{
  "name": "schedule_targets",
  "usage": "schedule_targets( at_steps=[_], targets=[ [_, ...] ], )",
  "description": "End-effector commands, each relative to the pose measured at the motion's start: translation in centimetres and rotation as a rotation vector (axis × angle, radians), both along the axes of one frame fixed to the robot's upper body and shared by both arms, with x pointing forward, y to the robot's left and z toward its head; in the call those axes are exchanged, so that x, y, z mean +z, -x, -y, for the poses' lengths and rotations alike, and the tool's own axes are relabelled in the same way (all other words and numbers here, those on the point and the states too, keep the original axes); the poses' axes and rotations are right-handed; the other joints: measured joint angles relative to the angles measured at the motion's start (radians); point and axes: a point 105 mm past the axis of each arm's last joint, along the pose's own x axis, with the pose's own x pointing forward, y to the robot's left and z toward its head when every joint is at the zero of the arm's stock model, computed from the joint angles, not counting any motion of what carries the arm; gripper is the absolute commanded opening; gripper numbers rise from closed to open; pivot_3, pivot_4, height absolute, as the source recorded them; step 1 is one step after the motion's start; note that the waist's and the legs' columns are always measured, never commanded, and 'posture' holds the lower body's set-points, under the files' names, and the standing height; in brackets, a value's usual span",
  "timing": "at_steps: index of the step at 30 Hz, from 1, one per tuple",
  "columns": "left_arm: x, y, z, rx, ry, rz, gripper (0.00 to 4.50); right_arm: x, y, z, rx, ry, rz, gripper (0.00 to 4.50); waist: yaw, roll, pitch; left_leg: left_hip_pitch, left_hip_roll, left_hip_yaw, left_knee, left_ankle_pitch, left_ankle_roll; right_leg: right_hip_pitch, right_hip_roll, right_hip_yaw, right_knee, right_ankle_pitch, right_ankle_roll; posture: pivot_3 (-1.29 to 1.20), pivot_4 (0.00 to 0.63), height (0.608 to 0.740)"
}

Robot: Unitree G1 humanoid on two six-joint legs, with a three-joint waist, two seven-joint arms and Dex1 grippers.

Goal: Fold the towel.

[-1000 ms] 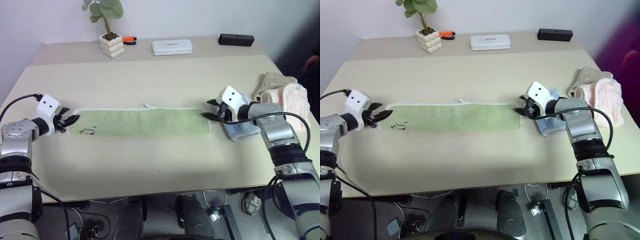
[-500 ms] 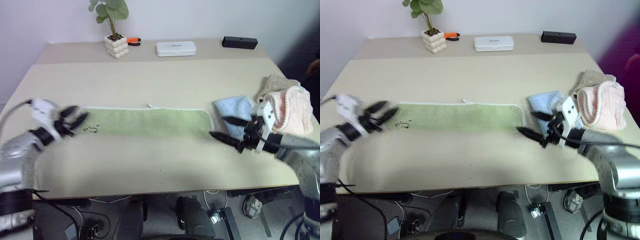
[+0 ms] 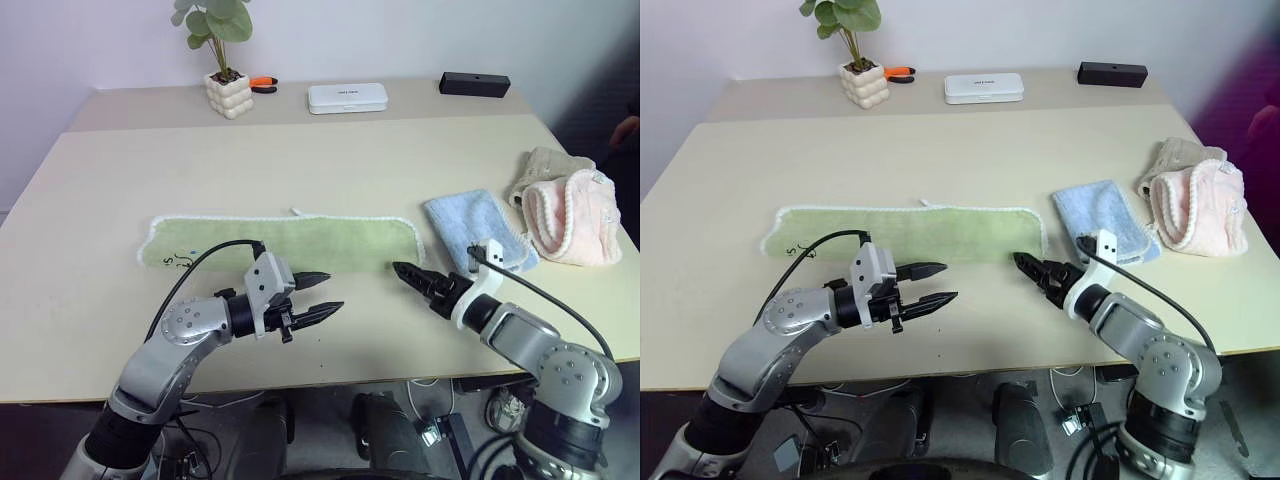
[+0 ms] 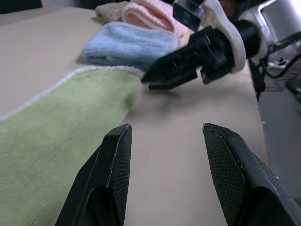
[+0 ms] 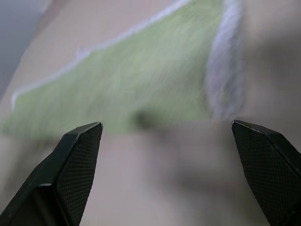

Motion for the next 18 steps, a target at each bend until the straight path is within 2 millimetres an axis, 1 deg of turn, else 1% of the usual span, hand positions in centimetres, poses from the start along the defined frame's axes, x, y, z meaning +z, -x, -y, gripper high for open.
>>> schedule_targets(
  at_steps=[1,2,3,4,7,10,11,13,18],
  targets=[
    [0.9,0.1,-0.2,-0.002,0.011,0.044,2.42,0.2,-1.1,0.4,-0.071,-0.073,-0.029,4.45,-0.002,0.0,0.0,0.0,0.0,0.0,0.0,0.0,0.0,0.0,0.0,0.0,0.0,0.0,0.0,0.0,0.15,0.74],
    [0.8,0.1,-0.4,0.006,0.009,0.044,2.42,0.4,-1.5,0.2,-0.076,-0.089,-0.029,3.96,-0.002,0.0,0.0,0.0,0.0,0.0,0.0,0.0,0.0,0.0,0.0,0.0,0.0,0.0,0.0,0.0,0.15,0.74],
    [0.8,0.0,-0.5,0.011,0.005,0.044,2.42,0.6,-1.7,0.0,-0.074,-0.101,-0.026,3.69,-0.003,0.001,0.0,0.0,0.0,0.0,0.0,0.0,0.0,0.0,0.0,0.0,0.0,0.0,0.0,0.0,0.15,0.74],
    [0.7,0.0,-0.7,0.016,0.001,0.045,2.42,0.9,-1.9,-0.3,-0.068,-0.106,-0.022,3.32,-0.003,0.001,0.0,0.0,0.0,0.0,0.0,0.0,0.0,0.0,0.0,0.0,0.0,0.0,0.0,0.0,0.15,0.74],
    [0.6,0.1,-0.8,0.025,-0.004,0.043,2.42,1.3,-2.2,-0.7,-0.058,-0.116,-0.016,1.79,-0.003,0.001,0.0,0.0,0.0,0.0,-0.001,0.0,0.0,-0.001,0.0,0.0,0.0,0.0,0.001,0.0,0.15,0.74],
    [0.5,0.1,-0.9,0.033,-0.005,0.042,2.42,1.6,-2.3,-0.4,-0.074,-0.114,-0.003,0.32,-0.003,0.001,0.0,0.0,0.0,0.0,-0.001,0.0,0.0,0.0,0.0,0.0,0.0,0.0,0.001,0.0,0.15,0.74],
    [0.4,0.2,-1.0,0.037,-0.004,0.039,2.42,1.8,-2.3,-0.2,-0.084,-0.108,0.006,0.06,-0.003,0.001,0.0,0.0,0.0,0.0,-0.001,0.0,0.0,0.0,0.0,0.0,0.0,0.0,0.001,0.0,0.15,0.74],
    [0.1,0.2,-1.2,0.049,-0.008,0.032,2.42,2.5,-2.2,0.4,-0.101,-0.086,0.04,0.06,-0.004,0.001,0.0,0.0,0.0,0.0,-0.001,0.0,0.0,-0.001,0.0,0.0,0.0,0.0,0.001,0.0,0.15,0.74],
    [-0.8,0.3,-2.0,0.083,-0.021,0.005,2.42,5.0,-0.7,2.5,-0.066,0.114,0.149,0.06,-0.001,0.002,0.001,-0.001,0.0,0.0,-0.001,0.0,0.0,-0.001,0.0,0.0,0.0,-0.001,0.0,0.0,0.15,0.74]
  ],
)
